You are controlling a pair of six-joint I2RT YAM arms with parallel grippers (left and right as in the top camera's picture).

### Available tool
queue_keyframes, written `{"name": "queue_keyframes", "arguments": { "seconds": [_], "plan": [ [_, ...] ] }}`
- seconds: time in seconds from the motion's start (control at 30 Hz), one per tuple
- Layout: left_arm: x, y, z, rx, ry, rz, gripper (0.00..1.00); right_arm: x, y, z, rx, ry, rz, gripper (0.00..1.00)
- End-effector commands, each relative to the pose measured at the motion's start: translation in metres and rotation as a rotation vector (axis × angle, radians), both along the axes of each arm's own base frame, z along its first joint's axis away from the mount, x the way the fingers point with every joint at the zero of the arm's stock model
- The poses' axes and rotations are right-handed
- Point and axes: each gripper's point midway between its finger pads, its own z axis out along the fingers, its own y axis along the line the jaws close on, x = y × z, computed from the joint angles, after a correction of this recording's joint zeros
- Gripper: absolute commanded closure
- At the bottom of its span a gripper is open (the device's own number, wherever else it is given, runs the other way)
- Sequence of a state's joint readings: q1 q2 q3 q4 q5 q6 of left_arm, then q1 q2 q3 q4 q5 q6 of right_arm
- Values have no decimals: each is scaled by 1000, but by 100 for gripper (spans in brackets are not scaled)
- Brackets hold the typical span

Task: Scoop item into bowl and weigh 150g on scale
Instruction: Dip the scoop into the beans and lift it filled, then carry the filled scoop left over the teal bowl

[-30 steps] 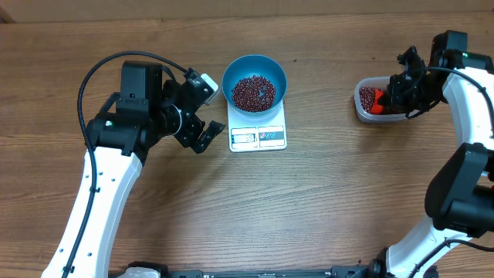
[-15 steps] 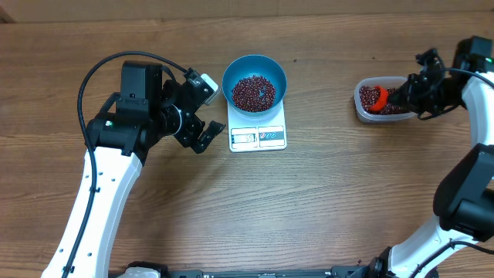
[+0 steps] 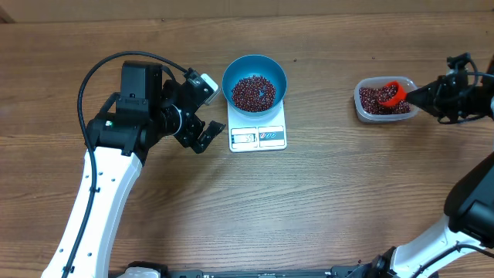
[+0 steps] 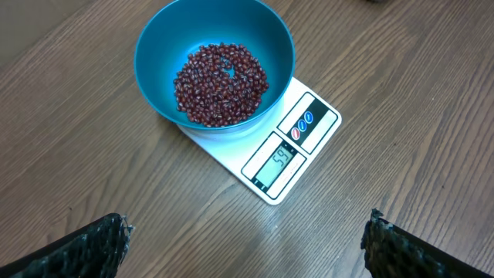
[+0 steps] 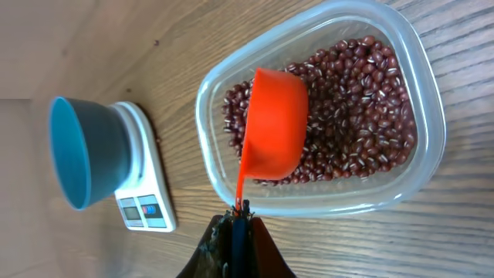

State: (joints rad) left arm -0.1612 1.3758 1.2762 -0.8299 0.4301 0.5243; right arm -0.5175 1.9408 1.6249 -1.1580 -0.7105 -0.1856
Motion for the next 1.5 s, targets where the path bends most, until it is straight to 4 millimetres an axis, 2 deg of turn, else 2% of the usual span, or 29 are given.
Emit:
{"name": "queue_keyframes", "arguments": {
  "seconds": [0.0, 0.6, 0.77, 1.0, 1.2, 1.47],
  "plan": [
    [4, 0, 7, -2, -25, -7, 0, 1, 8, 9, 83, -52, 26, 96],
    [4, 0, 7, -1, -25, -7, 1, 5, 30, 38, 271, -154, 61, 96],
    [4, 0, 7, -1, -25, -7, 0, 6, 47, 43, 312, -154, 93, 96],
    [4, 0, 7, -2, -25, -7, 0, 10, 90, 50, 355, -152, 190, 96],
    [4, 0, 7, -2, -25, -7, 0, 14, 137, 61, 366, -132, 283, 96],
    [4, 0, 7, -1, -25, -8, 0, 19, 204, 96, 353, -173, 436, 96]
  ]
}}
